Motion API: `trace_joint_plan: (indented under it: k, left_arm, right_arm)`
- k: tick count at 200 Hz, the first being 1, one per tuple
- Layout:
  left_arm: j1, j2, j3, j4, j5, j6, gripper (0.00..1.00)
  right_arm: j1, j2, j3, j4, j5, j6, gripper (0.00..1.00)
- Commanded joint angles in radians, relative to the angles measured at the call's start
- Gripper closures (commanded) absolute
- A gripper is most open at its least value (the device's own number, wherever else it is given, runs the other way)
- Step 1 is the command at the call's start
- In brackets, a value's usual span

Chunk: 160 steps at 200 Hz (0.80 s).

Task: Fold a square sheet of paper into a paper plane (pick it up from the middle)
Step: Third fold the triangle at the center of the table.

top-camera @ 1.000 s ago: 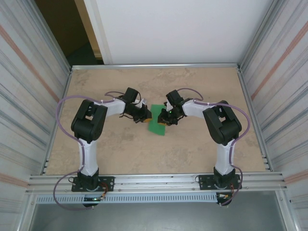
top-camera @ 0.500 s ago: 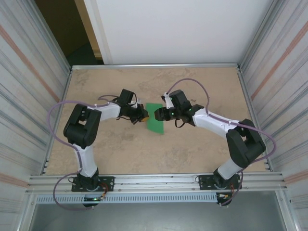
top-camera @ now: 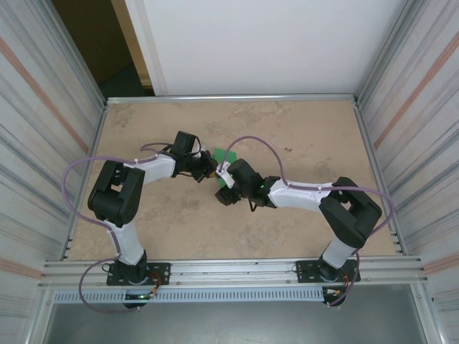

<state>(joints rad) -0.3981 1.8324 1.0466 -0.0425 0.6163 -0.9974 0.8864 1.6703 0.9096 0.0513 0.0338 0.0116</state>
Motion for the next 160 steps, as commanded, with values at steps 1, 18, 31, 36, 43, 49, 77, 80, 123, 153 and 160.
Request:
trace_joint_plan:
  k: [1,18,31,36,43,49,77,80,123,153,160]
  left_arm:
    - [0.009,-0.002,0.023,-0.017,-0.001,-0.012,1.0]
    - [0.01,-0.002,0.023,-0.019,0.0,-0.012,1.0]
    - [0.01,-0.001,0.025,-0.024,0.0,-0.007,1.0]
    - [0.01,0.0,0.028,-0.026,0.002,-0.005,1.0]
    - [0.01,0.001,0.03,-0.032,0.002,-0.001,1.0]
    - [0.009,0.002,0.032,-0.036,0.003,0.002,1.0]
    - [0.01,0.005,0.034,-0.049,0.0,0.012,1.0]
    - [0.01,0.005,0.035,-0.051,0.0,0.013,1.0]
    - [0.009,0.014,0.045,-0.07,0.0,0.029,1.0]
    - [0.01,0.02,0.044,-0.073,0.001,0.031,1.0]
    - [0.01,0.019,0.044,-0.073,0.002,0.031,1.0]
  right_arm:
    - [0.007,0.027,-0.018,0.044,0.053,-0.075,0.34]
    - [0.01,0.042,-0.023,0.042,0.074,-0.099,0.34]
    - [0.008,0.05,-0.029,0.048,0.108,-0.104,0.35]
    - [0.007,0.05,-0.032,0.054,0.118,-0.106,0.35]
    - [0.004,0.049,-0.034,0.058,0.13,-0.103,0.36]
    - [0.0,0.046,-0.033,0.055,0.135,-0.096,0.37]
    - [-0.006,0.005,-0.051,0.073,0.121,-0.081,0.41]
    - [-0.006,0.001,-0.051,0.074,0.121,-0.081,0.42]
    - [-0.007,-0.032,-0.053,0.072,0.114,-0.078,0.51]
    - [-0.013,-0.047,-0.046,0.058,0.086,-0.065,0.55]
    - [-0.017,-0.049,-0.045,0.055,0.079,-0.063,0.57]
